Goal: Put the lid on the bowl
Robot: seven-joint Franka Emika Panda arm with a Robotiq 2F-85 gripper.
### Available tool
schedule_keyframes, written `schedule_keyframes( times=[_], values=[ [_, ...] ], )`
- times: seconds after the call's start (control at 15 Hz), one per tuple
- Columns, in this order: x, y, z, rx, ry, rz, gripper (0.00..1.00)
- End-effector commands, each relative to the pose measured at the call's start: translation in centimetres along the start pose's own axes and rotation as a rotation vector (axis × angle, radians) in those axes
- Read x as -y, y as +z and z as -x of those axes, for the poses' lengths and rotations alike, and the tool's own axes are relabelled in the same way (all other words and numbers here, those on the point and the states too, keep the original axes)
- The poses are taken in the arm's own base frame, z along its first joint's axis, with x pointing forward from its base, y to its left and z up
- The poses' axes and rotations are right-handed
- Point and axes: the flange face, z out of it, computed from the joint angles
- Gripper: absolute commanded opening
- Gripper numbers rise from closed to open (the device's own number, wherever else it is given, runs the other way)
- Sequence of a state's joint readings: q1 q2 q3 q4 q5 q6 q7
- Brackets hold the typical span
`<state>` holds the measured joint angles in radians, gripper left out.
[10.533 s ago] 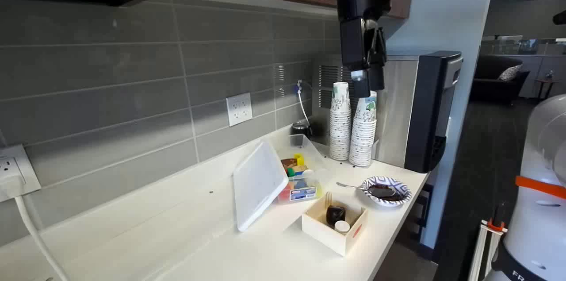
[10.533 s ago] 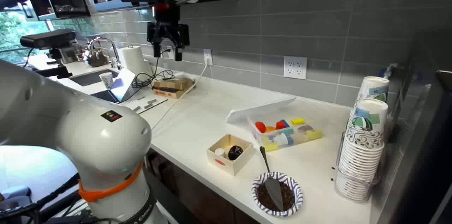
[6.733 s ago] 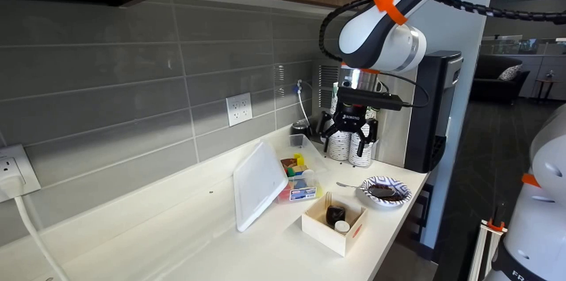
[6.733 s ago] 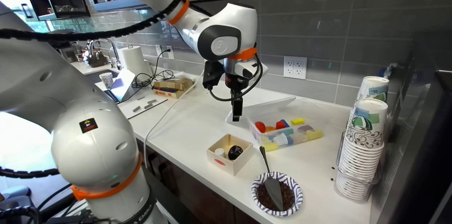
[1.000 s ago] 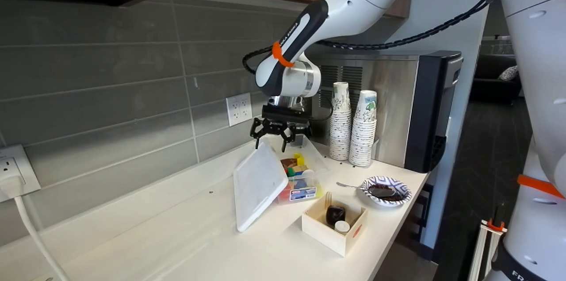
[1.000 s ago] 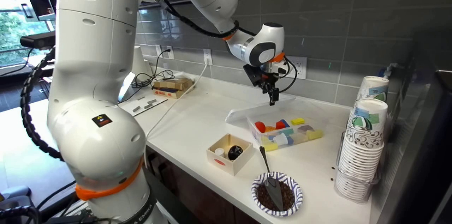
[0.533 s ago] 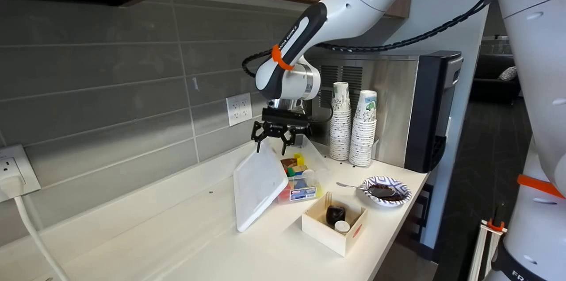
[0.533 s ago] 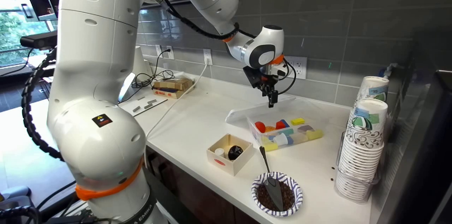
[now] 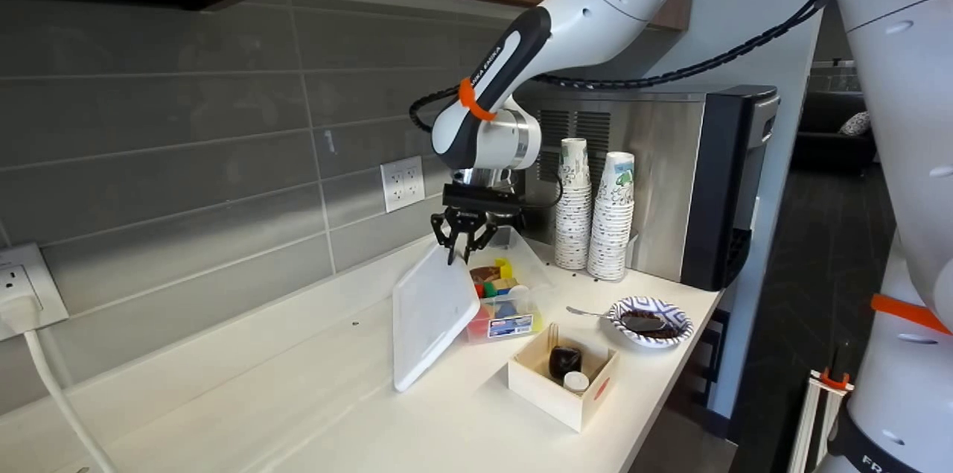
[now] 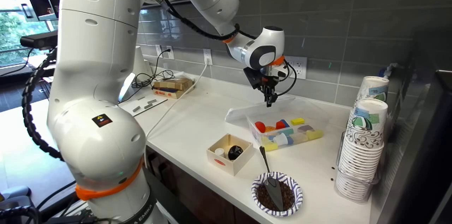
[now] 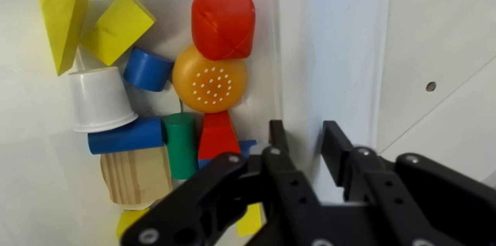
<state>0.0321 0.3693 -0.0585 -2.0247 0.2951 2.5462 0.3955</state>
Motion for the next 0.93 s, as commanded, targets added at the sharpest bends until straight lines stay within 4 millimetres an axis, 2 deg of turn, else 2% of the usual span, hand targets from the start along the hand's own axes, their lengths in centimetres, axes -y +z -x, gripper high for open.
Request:
schedule_keyframes(
  times=[0.0,0.07,0.33,0.53,0.87],
  values=[
    [-0.6,0.2,0.2,0.003,0.005,0.027,0.02],
    [-0.6,0.2,0.2,0.001,0.005,0.029,0.06],
    [-0.8,-0.6,0.1,-0.006,0.004,0.019,0.06],
    [-1.1,-2.3,-0.3,-0.019,0.017,-0.004,0.06],
    [-3.5,-5.3,-1.6,-0.059,0.109,-0.069,0.06]
  ],
)
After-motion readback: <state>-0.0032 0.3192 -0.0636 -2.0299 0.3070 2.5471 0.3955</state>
